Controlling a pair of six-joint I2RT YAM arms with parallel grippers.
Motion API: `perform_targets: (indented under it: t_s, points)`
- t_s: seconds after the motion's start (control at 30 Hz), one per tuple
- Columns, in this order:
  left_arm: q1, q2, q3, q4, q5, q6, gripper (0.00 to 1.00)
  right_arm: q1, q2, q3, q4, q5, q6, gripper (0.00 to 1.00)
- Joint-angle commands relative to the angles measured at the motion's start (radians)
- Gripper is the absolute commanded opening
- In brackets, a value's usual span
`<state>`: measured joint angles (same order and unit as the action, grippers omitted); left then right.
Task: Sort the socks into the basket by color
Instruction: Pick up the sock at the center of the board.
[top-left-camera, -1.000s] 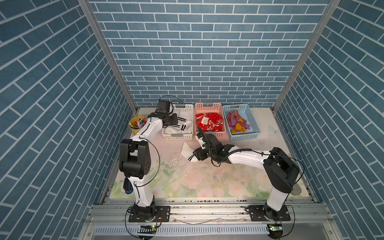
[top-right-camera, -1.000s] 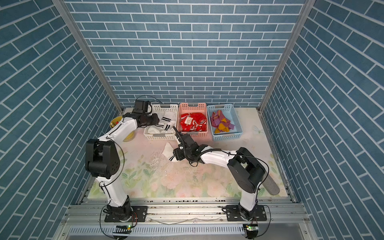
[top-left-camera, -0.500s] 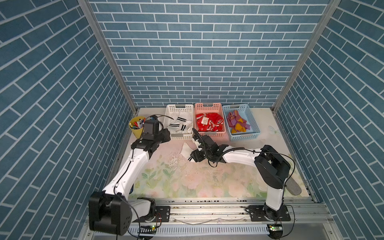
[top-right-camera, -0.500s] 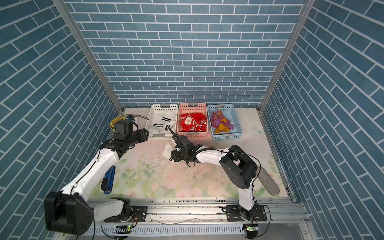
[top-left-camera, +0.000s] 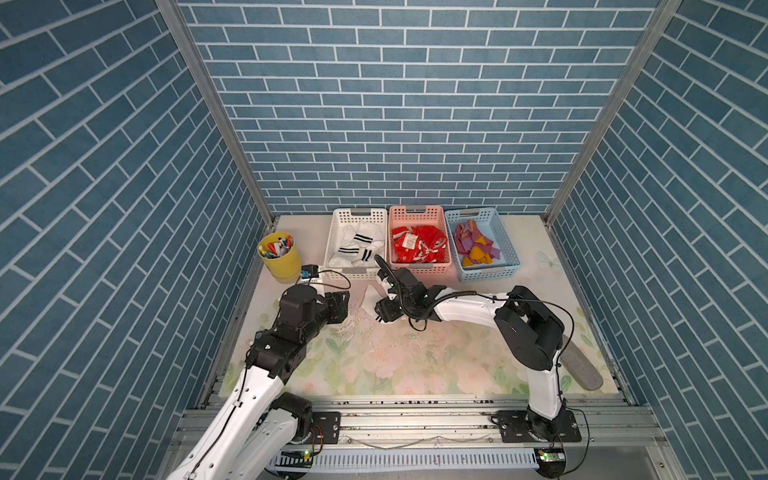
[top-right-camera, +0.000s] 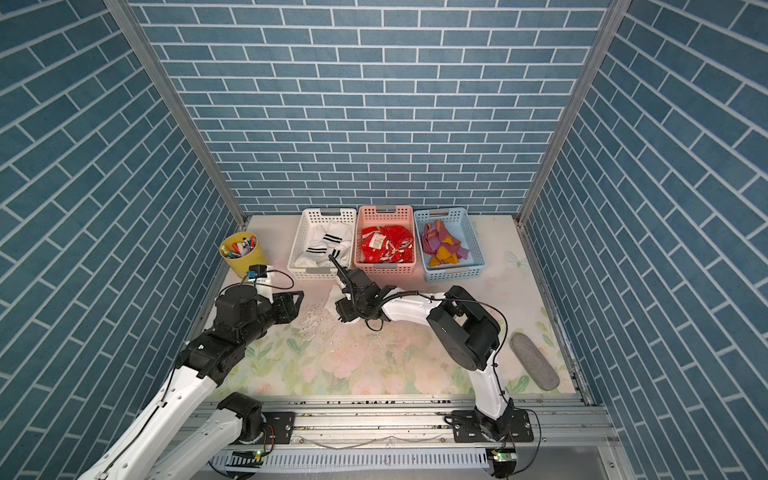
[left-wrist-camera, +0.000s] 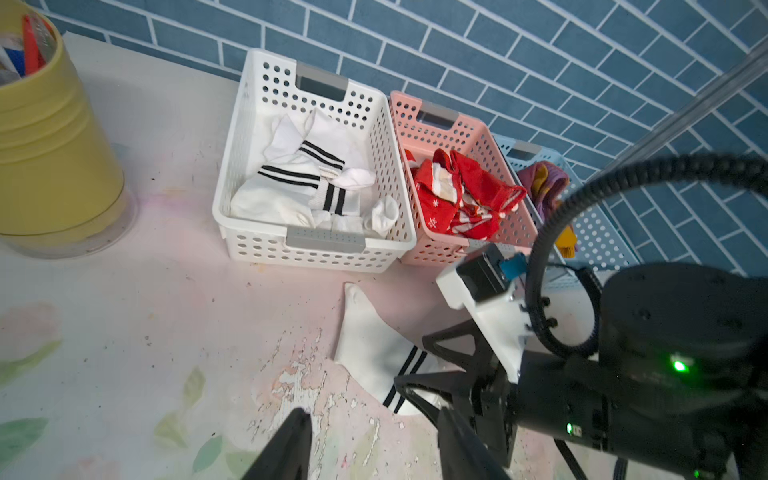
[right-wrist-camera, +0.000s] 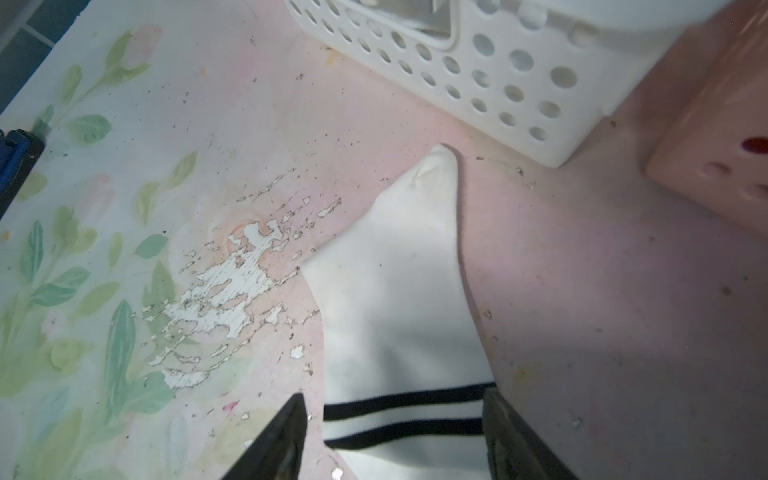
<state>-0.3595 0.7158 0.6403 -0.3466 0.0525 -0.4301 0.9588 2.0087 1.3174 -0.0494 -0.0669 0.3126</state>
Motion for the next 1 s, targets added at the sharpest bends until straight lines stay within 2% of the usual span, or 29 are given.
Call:
perform_targets:
  t_s: [0.0, 0.37, 0.73, 0.83, 0.97]
  points:
    - [-0.034, -0.030, -0.032, -0.034, -0.036, 0.017, 0.55, 0.009, 0.031, 0.049, -0.046, 0.019, -0.044, 0.67]
    - [-0.093, -0.073, -0.082, -0.071, -0.059, -0.019, 0.55, 0.011, 0.139, 0.163, -0.110, 0.037, -0.063, 0.67]
    - [-0.105, -0.073, -0.082, -0.083, -0.056, -0.031, 0.56, 0.013, 0.206, 0.172, -0.122, 0.058, -0.040, 0.64]
    - [-0.106, -0.073, -0.083, -0.083, -0.061, -0.030, 0.56, 0.012, 0.213, 0.158, -0.121, 0.068, -0.037, 0.60]
    - [-0.107, -0.068, -0.087, -0.086, -0.068, -0.028, 0.56, 0.012, 0.208, 0.141, -0.119, 0.079, -0.029, 0.50]
